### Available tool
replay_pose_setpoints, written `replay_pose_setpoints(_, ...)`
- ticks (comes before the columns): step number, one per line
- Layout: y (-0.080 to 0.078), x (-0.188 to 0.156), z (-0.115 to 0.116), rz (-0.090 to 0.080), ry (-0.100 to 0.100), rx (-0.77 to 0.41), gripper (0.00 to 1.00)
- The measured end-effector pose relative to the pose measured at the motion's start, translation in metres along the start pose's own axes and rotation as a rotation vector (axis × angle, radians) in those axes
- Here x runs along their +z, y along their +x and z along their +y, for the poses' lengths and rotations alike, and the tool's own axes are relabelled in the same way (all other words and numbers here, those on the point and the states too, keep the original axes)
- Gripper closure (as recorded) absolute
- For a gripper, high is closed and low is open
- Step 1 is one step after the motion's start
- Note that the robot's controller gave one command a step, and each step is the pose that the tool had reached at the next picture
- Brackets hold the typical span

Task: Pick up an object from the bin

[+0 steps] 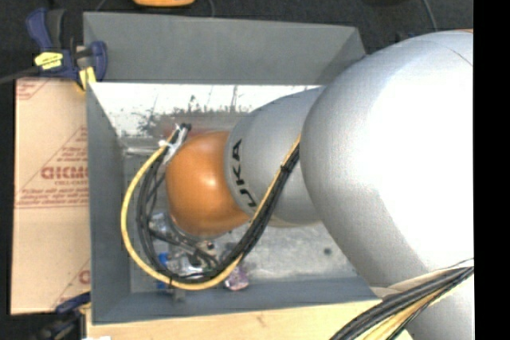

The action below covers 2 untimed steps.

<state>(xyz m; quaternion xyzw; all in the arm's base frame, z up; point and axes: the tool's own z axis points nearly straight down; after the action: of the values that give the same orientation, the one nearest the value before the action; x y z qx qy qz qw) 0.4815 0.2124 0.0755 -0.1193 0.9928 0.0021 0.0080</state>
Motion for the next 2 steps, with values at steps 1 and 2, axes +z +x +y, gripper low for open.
replay_pose_setpoints(1,0.004,0.001,0.0,0.012,0.0,0.004,1.0)
replay_pose_setpoints(2,-0.016,-0.108,-0.009,0.005,0.002,0.022,1.0)
